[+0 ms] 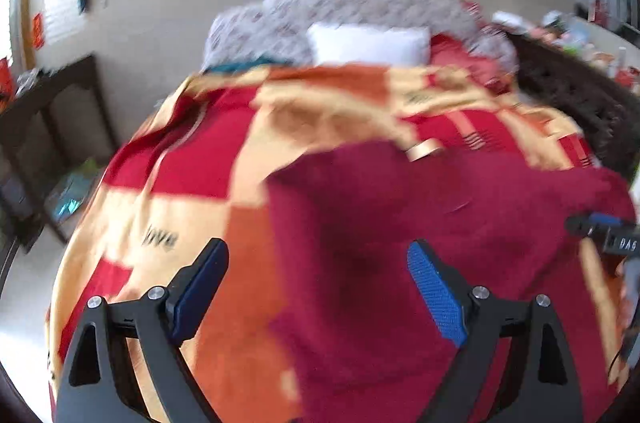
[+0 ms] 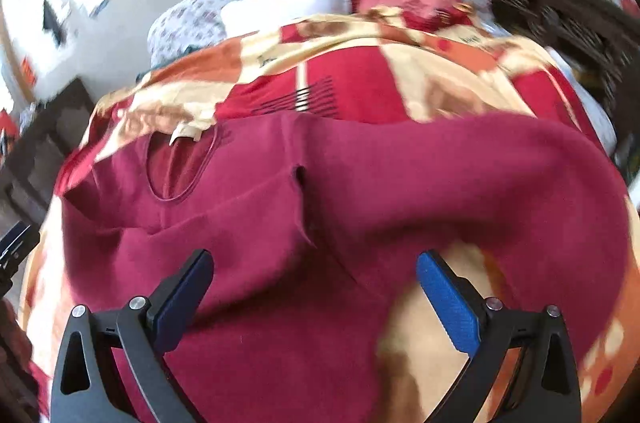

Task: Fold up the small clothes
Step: 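Fold the held sleeve across the sweatshirt body with the left tool and release, then grasp the other sweatshirt sleeve with the right tool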

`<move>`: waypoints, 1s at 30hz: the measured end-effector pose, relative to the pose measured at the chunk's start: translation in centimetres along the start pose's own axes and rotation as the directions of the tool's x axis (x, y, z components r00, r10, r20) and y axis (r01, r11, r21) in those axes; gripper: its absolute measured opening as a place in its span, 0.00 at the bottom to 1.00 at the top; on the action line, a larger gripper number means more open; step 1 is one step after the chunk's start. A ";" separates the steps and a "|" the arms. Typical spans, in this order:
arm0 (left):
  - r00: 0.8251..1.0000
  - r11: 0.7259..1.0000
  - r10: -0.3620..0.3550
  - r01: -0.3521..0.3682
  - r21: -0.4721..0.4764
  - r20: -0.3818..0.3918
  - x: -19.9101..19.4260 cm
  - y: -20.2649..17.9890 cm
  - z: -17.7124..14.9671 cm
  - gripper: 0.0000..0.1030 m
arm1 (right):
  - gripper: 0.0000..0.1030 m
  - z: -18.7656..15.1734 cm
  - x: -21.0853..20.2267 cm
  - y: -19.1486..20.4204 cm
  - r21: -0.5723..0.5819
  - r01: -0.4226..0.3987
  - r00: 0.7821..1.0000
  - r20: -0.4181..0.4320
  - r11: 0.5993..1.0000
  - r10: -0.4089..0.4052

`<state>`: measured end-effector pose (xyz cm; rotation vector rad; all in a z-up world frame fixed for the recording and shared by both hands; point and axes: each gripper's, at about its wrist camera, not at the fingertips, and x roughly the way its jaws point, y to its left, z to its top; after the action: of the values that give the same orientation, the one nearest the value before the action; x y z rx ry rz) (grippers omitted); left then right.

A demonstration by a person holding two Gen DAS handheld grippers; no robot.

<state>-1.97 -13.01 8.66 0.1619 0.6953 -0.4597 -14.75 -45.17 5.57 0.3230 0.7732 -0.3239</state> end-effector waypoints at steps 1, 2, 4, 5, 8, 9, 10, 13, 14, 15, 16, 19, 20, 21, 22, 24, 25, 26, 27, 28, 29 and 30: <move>1.000 1.000 0.005 -0.005 -0.019 -0.017 0.6 0.9 -0.3 0.88 | 0.93 0.3 1.0 0.7 -0.046 0.000 1.000 0.000 0.999 0.000; 0.999 0.999 0.013 -0.014 -0.039 -0.031 1.3 1.6 -0.6 0.88 | 0.64 0.4 1.8 1.4 -0.090 0.016 1.000 0.000 0.996 -0.016; 0.997 0.996 0.043 -0.047 -0.077 -0.058 2.4 2.7 -1.1 0.88 | 0.08 0.7 3.0 2.6 -0.172 0.124 0.992 0.015 0.977 -0.123; 0.997 0.994 0.042 -0.048 -0.100 -0.066 2.7 3.5 -1.4 0.88 | 0.08 0.7 2.7 2.6 -0.180 0.114 0.993 0.027 0.977 -0.111; 0.999 0.987 0.033 -0.040 -0.158 -0.043 2.4 5.1 -2.3 0.88 | 0.07 0.7 -0.3 1.5 -0.171 0.107 0.991 0.102 0.979 -0.091; 0.998 0.983 0.052 -0.058 -0.176 -0.040 2.4 5.5 -2.6 0.88 | 0.07 0.8 -1.1 0.4 -0.139 0.150 0.983 0.130 0.979 -0.133; 0.998 0.981 0.056 -0.063 -0.185 -0.040 2.5 5.6 -2.8 0.88 | 0.08 1.1 -1.3 -0.6 -0.102 0.189 0.975 0.141 0.977 -0.173; 0.997 0.981 0.032 -0.044 -0.190 -0.067 2.9 5.3 -3.7 0.88 | 0.16 1.2 0.7 -2.5 -0.086 0.199 0.979 0.055 0.976 -0.194; 0.997 0.983 0.026 -0.039 -0.180 -0.076 3.0 5.0 -4.1 0.88 | 0.33 1.2 1.2 -2.4 -0.106 0.192 0.981 0.018 0.976 -0.191; 0.997 0.986 0.020 -0.032 -0.164 -0.079 2.9 4.8 -4.5 0.88 | 0.46 1.1 0.9 -2.1 -0.121 0.191 0.982 0.027 0.974 -0.189; 0.997 0.988 0.019 -0.031 -0.149 -0.077 2.7 4.6 -4.8 0.88 | 0.49 1.2 -0.2 -1.3 -0.127 0.212 0.976 0.085 0.969 -0.203; 0.997 0.994 0.036 -0.043 -0.105 -0.068 2.6 4.1 -5.4 0.88 | 0.63 1.8 -2.9 1.7 -0.133 0.139 0.973 0.201 0.981 -0.110; 0.996 0.994 0.037 -0.045 -0.096 -0.076 2.9 4.0 -5.5 0.88 | 0.67 2.0 -2.7 3.9 -0.190 0.036 0.984 0.180 0.981 -0.001; 0.996 0.995 0.037 -0.045 -0.089 -0.086 3.3 3.9 -5.6 0.88 | 0.67 2.0 -2.1 6.1 -0.248 -0.052 0.988 0.132 0.967 0.087; 0.995 0.995 0.037 -0.046 -0.090 -0.095 3.8 3.9 -5.6 0.88 | 0.67 2.1 -1.0 9.4 -0.319 -0.158 0.981 0.060 0.935 0.186; 0.994 0.993 0.022 -0.035 -0.113 -0.108 4.2 4.2 -5.9 0.88 | 0.67 2.2 0.8 14.0 -0.378 -0.263 0.959 -0.002 0.888 0.284; 0.994 0.992 0.016 -0.030 -0.124 -0.108 4.2 4.5 -6.0 0.88 | 0.67 2.4 1.6 15.8 -0.392 -0.297 0.949 -0.018 0.871 0.315; 0.994 0.991 0.015 -0.030 -0.134 -0.108 4.2 4.8 -6.3 0.88 | 0.67 2.8 2.7 17.8 -0.404 -0.333 0.936 -0.034 0.852 0.350; 0.993 0.990 0.025 -0.040 -0.139 -0.113 4.3 5.1 -6.6 0.88 | 0.68 3.2 3.7 19.1 -0.403 -0.358 0.927 -0.048 0.842 0.371; 0.992 0.989 0.035 -0.052 -0.141 -0.121 4.5 5.5 -7.0 0.88 | 0.68 3.8 5.0 20.2 -0.395 -0.385 0.918 -0.068 0.834 0.392; 0.992 0.989 0.027 -0.045 -0.144 -0.119 4.6 5.7 -7.3 0.88 | 0.68 4.2 6.4 21.3 -0.385 -0.412 0.908 -0.096 0.825 0.408; 0.994 0.988 0.018 -0.034 -0.150 -0.107 4.5 5.8 -7.5 0.88 | 0.67 4.5 8.0 22.3 -0.384 -0.431 0.901 -0.132 0.817 0.413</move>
<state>-0.56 -7.23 -0.01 0.0520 0.8275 -0.3740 2.29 -28.18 6.47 0.1001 0.7678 0.2691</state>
